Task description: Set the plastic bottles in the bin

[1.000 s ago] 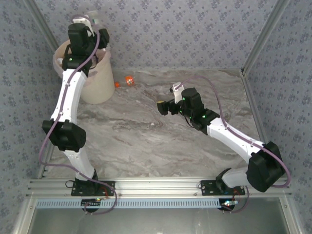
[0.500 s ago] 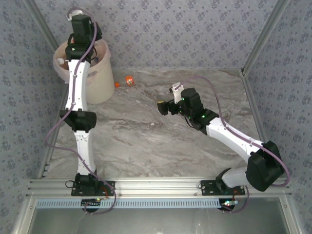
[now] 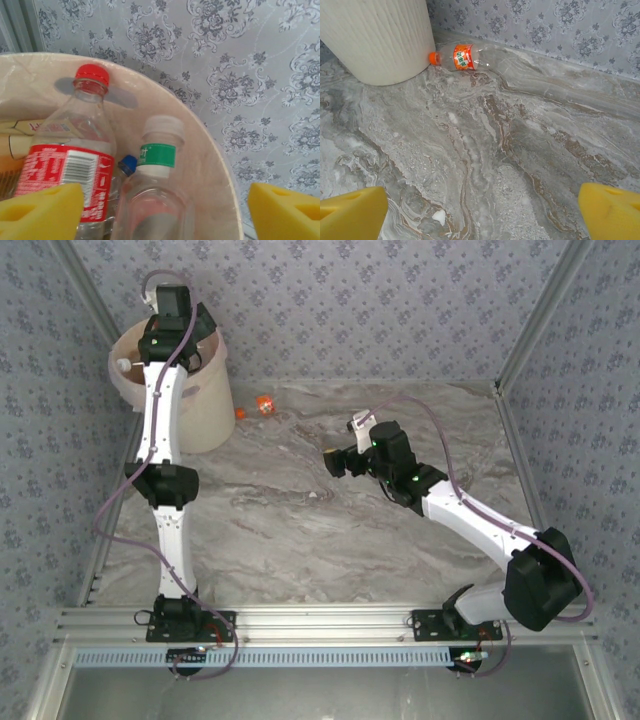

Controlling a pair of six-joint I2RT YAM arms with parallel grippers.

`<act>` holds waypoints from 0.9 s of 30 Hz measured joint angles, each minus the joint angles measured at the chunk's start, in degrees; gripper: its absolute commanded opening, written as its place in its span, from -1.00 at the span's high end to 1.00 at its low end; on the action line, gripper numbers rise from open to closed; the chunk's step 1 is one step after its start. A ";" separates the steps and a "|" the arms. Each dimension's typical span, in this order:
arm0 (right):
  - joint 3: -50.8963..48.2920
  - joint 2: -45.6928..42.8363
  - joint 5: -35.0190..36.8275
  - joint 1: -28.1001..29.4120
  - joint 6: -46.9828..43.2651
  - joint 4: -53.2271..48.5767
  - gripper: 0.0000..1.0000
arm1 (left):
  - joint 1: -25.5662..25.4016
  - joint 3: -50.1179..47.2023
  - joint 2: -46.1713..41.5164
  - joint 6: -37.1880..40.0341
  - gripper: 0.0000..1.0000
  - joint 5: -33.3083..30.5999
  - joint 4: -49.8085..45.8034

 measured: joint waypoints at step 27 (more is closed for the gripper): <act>0.00 1.25 0.42 0.48 -0.42 -1.07 -1.00 | 0.50 -0.52 2.25 2.16 -0.95 21.22 7.74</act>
